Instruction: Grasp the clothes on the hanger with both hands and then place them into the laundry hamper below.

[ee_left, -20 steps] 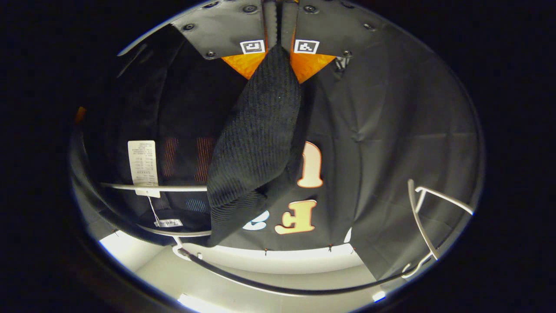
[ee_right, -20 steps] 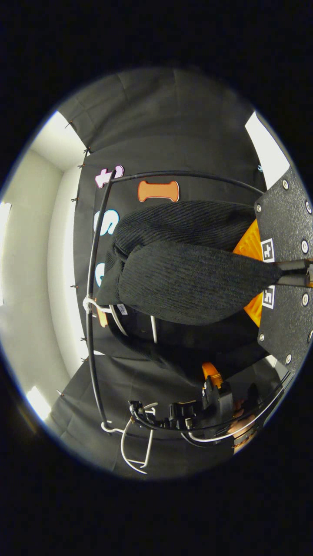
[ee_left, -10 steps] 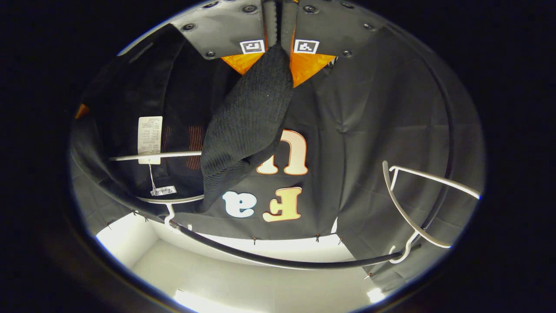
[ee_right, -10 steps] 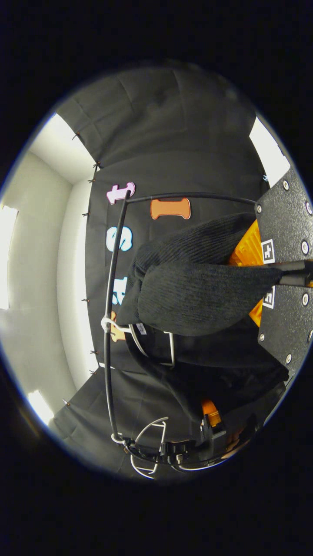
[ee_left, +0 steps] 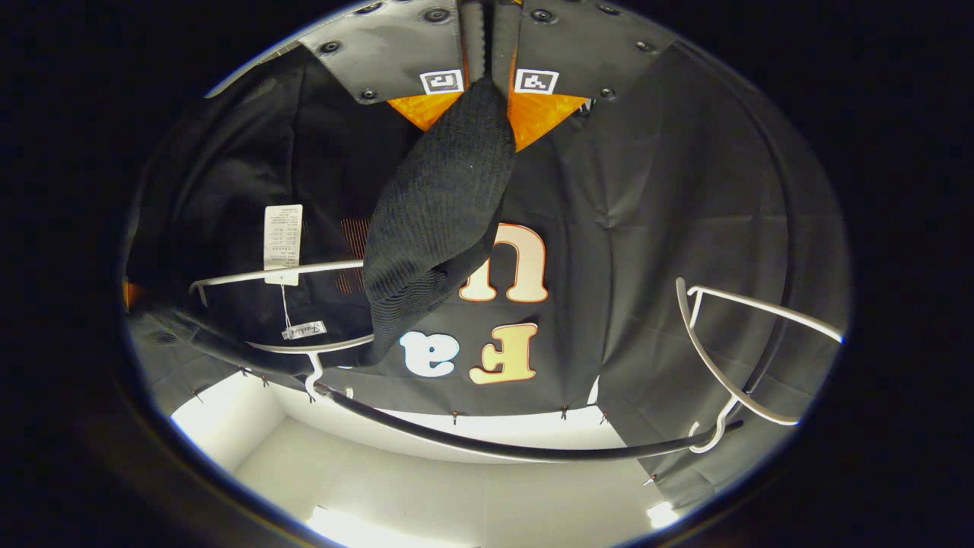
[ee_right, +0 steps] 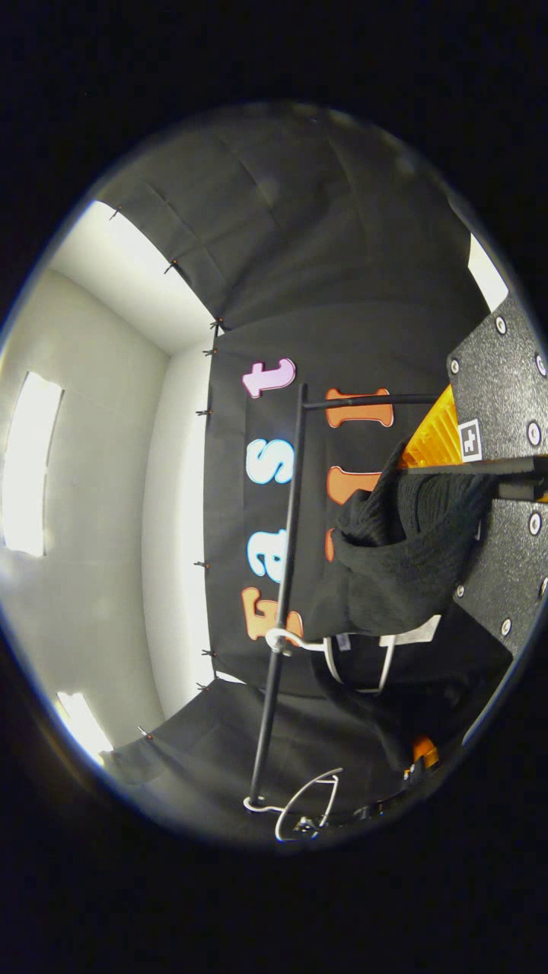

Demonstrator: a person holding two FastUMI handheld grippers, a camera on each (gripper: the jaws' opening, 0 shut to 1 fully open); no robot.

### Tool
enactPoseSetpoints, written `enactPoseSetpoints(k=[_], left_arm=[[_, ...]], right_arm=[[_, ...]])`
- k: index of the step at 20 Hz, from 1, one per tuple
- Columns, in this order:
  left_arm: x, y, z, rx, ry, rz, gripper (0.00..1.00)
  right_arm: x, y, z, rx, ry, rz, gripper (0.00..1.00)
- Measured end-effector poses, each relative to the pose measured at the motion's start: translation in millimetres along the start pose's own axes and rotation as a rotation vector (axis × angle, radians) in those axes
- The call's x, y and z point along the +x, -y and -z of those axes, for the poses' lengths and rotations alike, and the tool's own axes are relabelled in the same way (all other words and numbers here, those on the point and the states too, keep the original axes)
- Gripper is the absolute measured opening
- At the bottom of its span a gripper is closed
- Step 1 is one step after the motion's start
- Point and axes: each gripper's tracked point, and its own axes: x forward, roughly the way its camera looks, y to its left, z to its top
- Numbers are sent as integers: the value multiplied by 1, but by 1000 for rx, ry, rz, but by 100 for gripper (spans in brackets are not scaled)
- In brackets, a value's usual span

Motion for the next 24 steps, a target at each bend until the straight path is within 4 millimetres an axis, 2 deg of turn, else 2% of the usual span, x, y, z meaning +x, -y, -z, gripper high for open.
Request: enactPoseSetpoints(k=[4,6,8,10,13,14,16,19,21,22,24], left_arm=[[0,-3,-1,-13,-3,6,11],[-1,-1,0,-9,-8,14,11],[-1,-1,-1,4,-8,17,11],[-2,-1,-2,9,-5,18,11],[-2,1,-3,10,-4,20,11],[-2,1,-3,13,-2,20,8],[0,0,-4,21,3,18,11],[-1,-2,-7,33,10,8,11],[0,-1,-6,34,12,18,8],[0,3,-6,35,10,21,11],[6,2,-11,40,20,19,11]], right_arm=[[37,29,-39,-23,36,38,10],[57,41,-51,-24,40,48,10],[82,48,-50,-26,24,50,10],[107,60,-32,-41,-26,58,10],[133,65,14,-13,-126,48,10],[138,67,31,-16,-151,45,7],[139,59,65,-39,-195,34,0],[133,41,110,-42,-260,7,0],[129,27,125,-20,-278,-15,0],[124,20,134,-8,-293,-23,0],[114,7,140,15,-290,-37,0]])
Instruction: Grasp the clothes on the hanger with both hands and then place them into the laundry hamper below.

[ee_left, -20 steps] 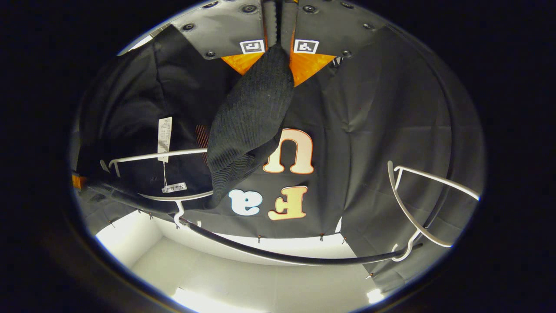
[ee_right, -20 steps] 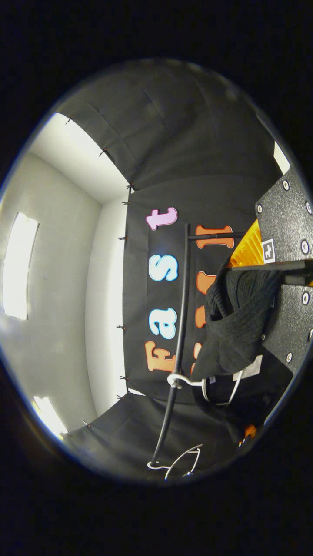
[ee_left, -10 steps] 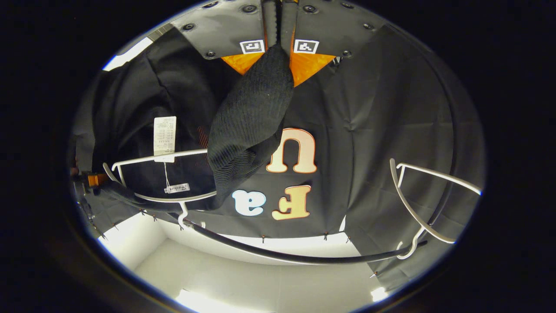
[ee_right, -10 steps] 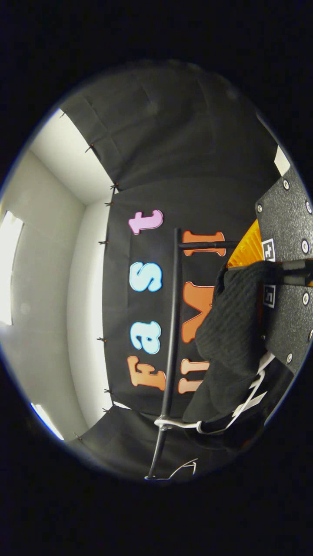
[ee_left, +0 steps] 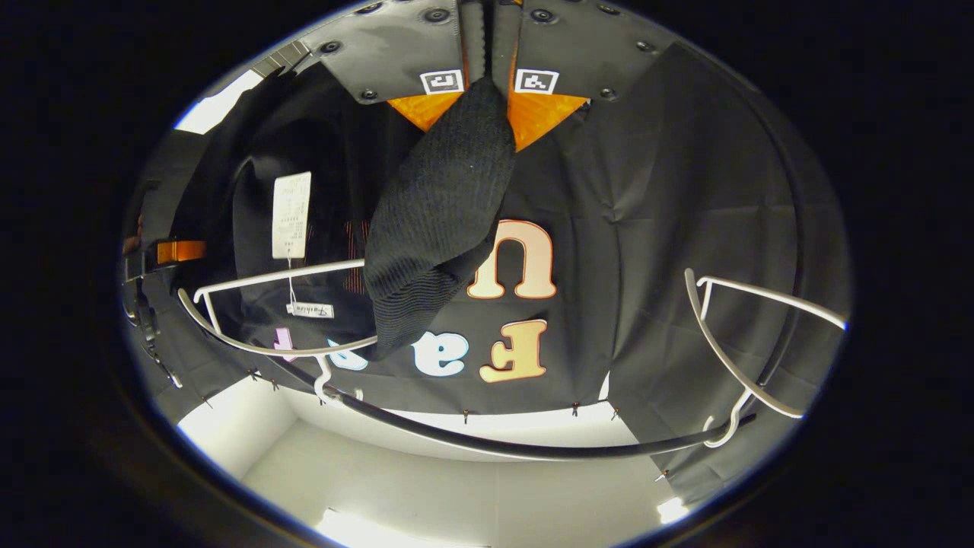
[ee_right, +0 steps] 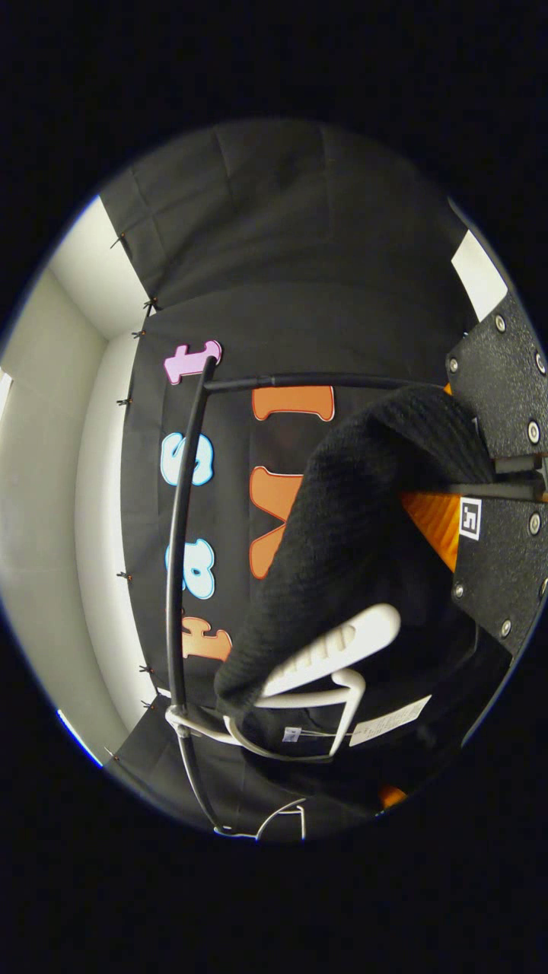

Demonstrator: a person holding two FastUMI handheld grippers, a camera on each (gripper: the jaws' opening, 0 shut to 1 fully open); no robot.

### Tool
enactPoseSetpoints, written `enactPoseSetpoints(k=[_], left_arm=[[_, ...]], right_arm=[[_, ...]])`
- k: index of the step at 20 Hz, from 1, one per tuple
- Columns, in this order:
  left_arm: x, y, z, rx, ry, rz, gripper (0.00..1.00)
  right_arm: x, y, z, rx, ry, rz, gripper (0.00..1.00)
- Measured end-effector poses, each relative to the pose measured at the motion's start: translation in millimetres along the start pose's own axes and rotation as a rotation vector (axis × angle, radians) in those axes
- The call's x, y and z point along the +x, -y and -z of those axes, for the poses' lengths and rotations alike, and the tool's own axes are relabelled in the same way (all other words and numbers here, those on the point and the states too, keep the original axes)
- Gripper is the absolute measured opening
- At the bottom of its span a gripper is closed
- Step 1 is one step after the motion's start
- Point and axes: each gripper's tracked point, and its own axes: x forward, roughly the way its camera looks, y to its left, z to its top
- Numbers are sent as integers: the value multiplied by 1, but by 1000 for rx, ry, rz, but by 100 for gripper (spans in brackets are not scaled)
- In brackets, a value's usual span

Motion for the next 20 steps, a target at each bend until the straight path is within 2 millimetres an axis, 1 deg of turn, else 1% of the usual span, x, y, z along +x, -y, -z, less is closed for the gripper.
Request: enactPoseSetpoints(k=[3,5,6,7,9,10,11,12,13,14,17,20], left_arm=[[20,-8,-16,-8,23,-12,11],[40,-21,-37,-35,51,-34,11],[47,-30,-47,-54,64,-56,14],[54,-43,-58,-68,76,-87,11],[68,-78,-74,-57,97,-182,11],[71,-97,-80,-27,108,-239,11],[72,-109,-82,4,118,-280,7],[75,-121,-86,36,131,-305,11],[77,-125,-88,56,142,-319,11],[81,-128,-85,71,134,-330,11],[95,-124,-68,99,71,-335,11],[104,-132,-52,90,33,-352,11]], right_arm=[[-16,-15,5,19,14,-27,0],[-29,-18,5,7,23,-36,0],[-32,-19,4,-2,22,-40,0],[-37,-21,4,-5,22,-46,0],[-46,-26,6,-9,22,-58,0],[-49,-29,7,-12,24,-64,0],[-52,-32,9,-18,24,-70,0],[-53,-34,12,-26,23,-74,0],[-55,-38,15,-31,24,-80,0],[-56,-42,18,-30,20,-91,0],[-54,-61,27,-18,7,-127,0],[-55,-76,36,4,-7,-161,0]])
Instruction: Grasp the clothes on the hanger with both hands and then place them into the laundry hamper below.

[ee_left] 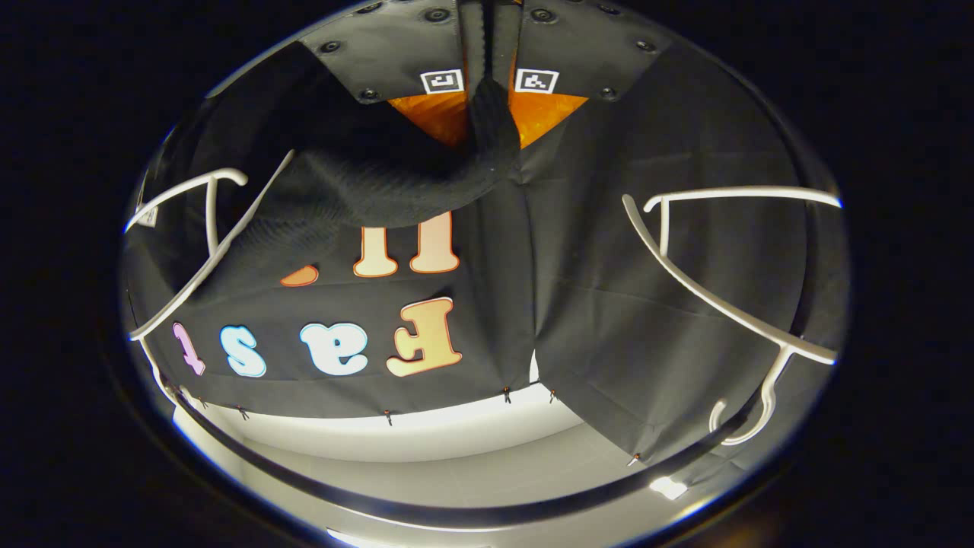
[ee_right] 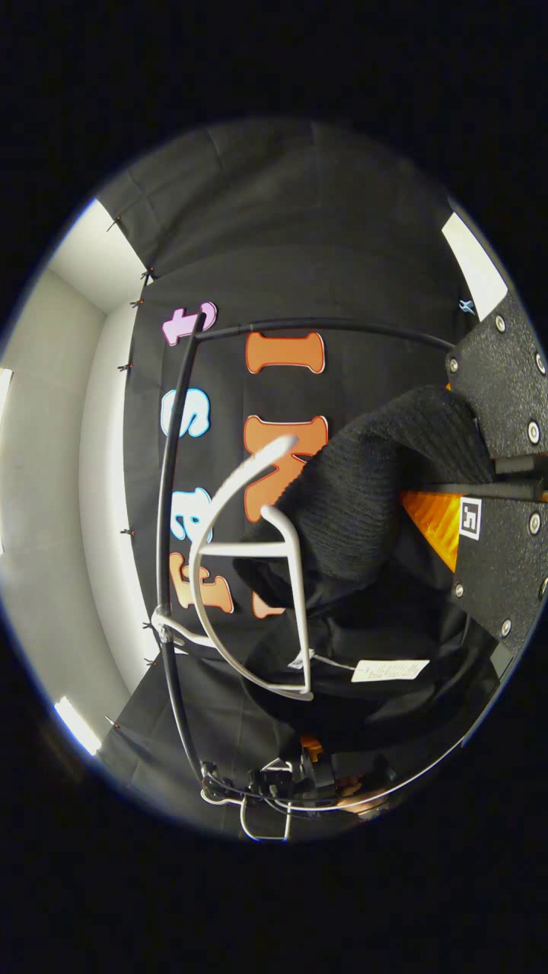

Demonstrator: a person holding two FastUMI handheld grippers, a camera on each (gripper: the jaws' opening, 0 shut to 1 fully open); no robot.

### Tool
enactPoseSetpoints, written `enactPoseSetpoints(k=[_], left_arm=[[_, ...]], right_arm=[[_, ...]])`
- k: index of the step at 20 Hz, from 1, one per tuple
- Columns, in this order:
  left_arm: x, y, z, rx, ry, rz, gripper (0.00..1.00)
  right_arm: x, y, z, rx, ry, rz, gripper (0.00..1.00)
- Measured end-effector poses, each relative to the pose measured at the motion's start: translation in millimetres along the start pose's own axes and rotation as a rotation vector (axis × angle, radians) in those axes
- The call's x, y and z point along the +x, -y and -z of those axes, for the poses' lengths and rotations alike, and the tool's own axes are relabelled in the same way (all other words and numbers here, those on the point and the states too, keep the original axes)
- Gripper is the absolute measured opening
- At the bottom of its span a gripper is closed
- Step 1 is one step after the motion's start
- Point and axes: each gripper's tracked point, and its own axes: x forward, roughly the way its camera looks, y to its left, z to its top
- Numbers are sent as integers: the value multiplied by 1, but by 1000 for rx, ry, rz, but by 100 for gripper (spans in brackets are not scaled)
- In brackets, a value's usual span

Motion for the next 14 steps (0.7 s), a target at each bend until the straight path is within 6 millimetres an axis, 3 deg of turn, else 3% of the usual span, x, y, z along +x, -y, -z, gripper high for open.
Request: enactPoseSetpoints(k=[6,8,14], left_arm=[[-17,-20,10,-22,-16,0,11],[-26,-20,20,-21,-38,13,11],[-60,-28,46,43,-85,36,11]], right_arm=[[-7,-23,28,-11,-43,-44,0],[-7,-31,39,-6,-69,-61,10],[-12,-65,77,2,-141,-114,11]])
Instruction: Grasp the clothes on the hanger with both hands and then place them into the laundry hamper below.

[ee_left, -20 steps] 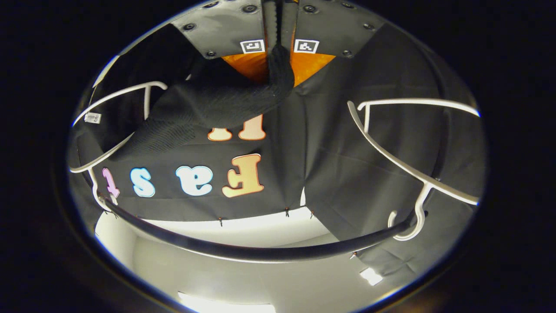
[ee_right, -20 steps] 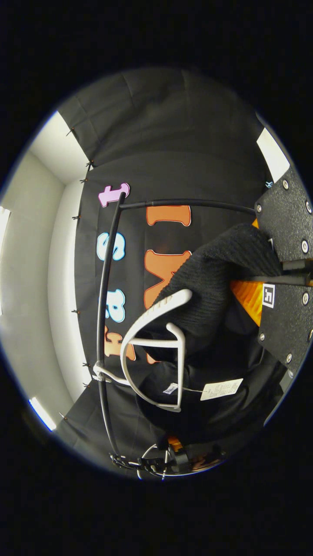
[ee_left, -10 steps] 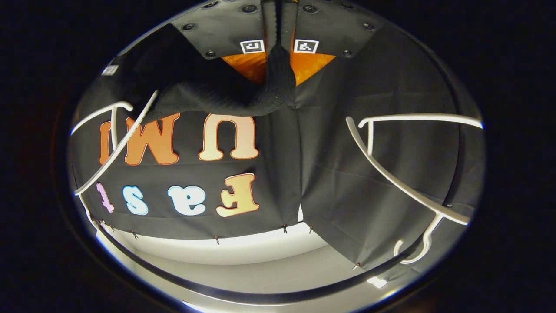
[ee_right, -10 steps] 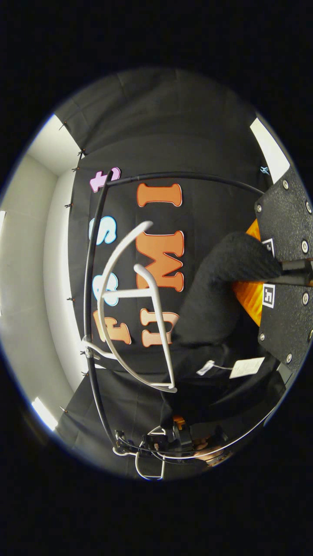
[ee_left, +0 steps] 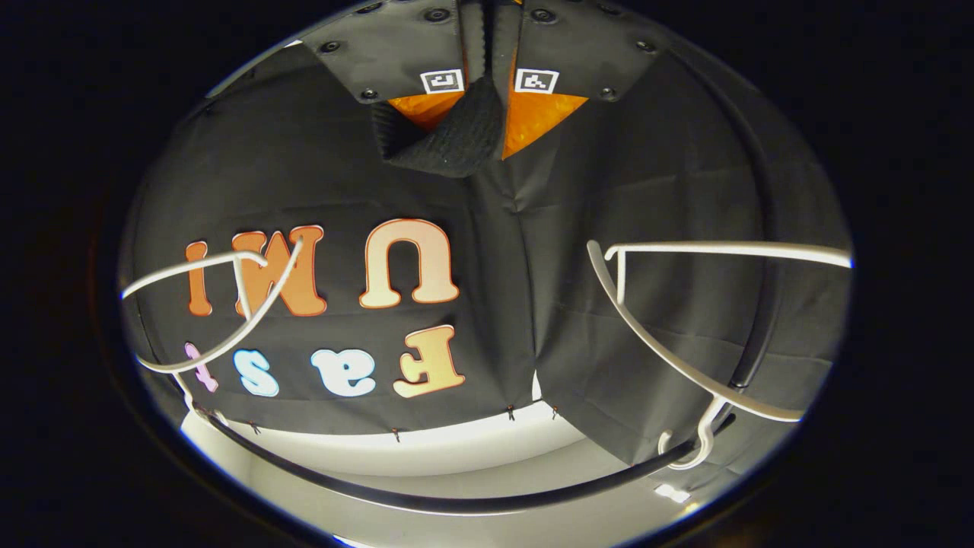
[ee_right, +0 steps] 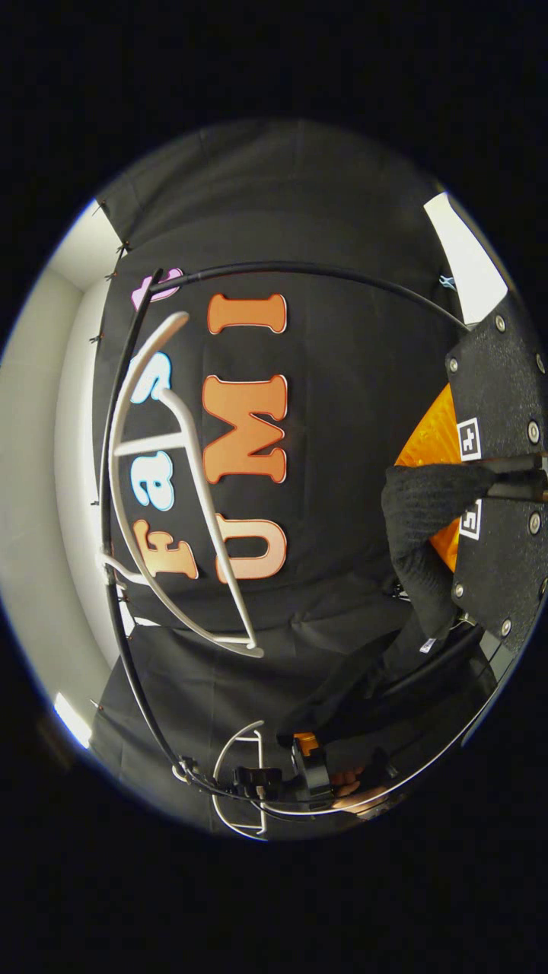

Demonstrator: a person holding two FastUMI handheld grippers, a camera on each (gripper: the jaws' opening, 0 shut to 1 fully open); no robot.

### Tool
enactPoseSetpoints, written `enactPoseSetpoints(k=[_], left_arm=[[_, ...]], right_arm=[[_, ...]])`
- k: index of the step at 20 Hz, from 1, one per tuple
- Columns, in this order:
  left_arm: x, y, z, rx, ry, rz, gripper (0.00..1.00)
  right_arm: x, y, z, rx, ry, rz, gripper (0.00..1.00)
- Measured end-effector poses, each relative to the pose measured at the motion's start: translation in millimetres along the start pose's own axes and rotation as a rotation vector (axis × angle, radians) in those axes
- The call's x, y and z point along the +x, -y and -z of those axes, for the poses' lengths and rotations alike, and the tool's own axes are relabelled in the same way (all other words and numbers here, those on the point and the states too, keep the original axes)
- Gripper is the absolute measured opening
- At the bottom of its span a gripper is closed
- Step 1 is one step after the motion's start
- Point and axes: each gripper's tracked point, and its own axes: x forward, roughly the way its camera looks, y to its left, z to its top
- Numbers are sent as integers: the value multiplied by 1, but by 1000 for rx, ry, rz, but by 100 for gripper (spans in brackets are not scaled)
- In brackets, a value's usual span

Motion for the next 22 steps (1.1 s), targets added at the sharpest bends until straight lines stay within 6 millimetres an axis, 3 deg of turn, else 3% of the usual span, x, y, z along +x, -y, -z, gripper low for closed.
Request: enactPoseSetpoints(k=[5,11,15,22], left_arm=[[-22,7,20,24,-43,25,11],[-57,18,66,14,-142,89,11],[-77,25,103,26,-225,131,14],[-113,39,196,89,-459,207,11]], right_arm=[[-3,-24,20,41,-40,-37,10],[-1,-62,57,62,-111,-92,10],[0,-93,97,42,-179,-129,11],[5,-122,189,82,-383,-156,11]])
